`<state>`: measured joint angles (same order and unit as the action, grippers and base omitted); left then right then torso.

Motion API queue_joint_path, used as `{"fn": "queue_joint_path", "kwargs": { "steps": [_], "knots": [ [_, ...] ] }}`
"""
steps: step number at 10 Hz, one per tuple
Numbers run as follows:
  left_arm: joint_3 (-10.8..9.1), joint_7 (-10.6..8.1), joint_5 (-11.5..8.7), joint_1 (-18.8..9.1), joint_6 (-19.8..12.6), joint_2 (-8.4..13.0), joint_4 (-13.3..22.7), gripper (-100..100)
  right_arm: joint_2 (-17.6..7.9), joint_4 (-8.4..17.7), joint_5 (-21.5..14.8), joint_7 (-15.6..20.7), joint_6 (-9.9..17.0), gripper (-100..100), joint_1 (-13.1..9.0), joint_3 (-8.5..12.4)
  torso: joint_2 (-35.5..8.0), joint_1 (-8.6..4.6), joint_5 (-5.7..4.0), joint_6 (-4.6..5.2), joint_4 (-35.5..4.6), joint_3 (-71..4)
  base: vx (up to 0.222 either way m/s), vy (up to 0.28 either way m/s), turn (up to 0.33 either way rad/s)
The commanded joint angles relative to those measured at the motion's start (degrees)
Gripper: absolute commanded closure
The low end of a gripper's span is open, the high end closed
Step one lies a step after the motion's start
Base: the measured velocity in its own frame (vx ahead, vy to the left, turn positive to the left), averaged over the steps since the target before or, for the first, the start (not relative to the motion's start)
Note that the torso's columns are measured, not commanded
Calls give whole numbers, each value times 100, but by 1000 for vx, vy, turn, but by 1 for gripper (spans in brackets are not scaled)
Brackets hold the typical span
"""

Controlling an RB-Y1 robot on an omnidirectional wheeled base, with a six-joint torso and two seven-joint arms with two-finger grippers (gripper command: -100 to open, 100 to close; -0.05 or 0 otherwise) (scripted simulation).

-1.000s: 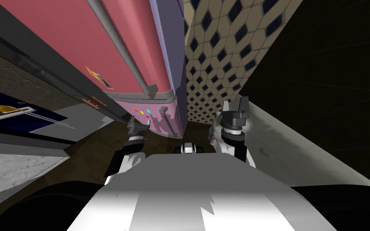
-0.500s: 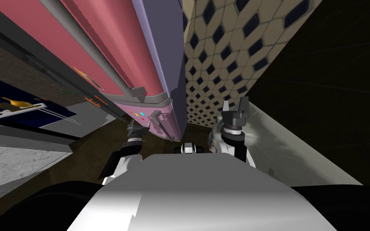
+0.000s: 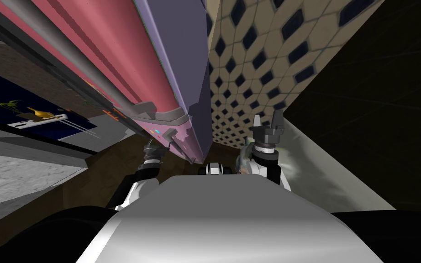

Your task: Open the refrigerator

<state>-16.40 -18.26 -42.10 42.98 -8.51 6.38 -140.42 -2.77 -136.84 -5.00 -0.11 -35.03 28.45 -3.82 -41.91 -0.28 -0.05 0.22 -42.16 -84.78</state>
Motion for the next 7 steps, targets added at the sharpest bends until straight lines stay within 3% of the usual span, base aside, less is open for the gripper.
{"fn": "queue_joint_path", "kwargs": {
  "steps": [1, 3, 5, 6, 7],
  "knots": [
    [-74, -102, -192, 45, -195, -327, -9, -100, 0, 0, 0, 0, 0, 0, 0, 0, 7, 8, 2, 8, 2, -6, 97, -131, 44],
    [-102, -131, -253, 67, -248, -606, -16, -100, -1, 0, 0, 0, 0, 0, -1, 0, -21, 37, 8, -13, -7, 11, 58, -70, -17],
    [-199, -153, -257, 127, -358, -578, -193, -100, -2, 1, 0, 0, 1, 0, -2, 1, -41, 57, 15, -7, -13, 24, 53, 7, 5],
    [-158, -138, -245, 97, -301, -563, -114, -100, -2, 0, 0, 0, 0, 0, 0, 2, -8, 45, 10, -18, -5, 6, 68, 11, 6],
    [-164, -142, -249, 106, -307, -563, -129, 100, -2, 0, 0, 0, 0, 0, -1, 2, -23, 30, 6, -20, -6, 10, 5, 7, 22]
  ]
}}
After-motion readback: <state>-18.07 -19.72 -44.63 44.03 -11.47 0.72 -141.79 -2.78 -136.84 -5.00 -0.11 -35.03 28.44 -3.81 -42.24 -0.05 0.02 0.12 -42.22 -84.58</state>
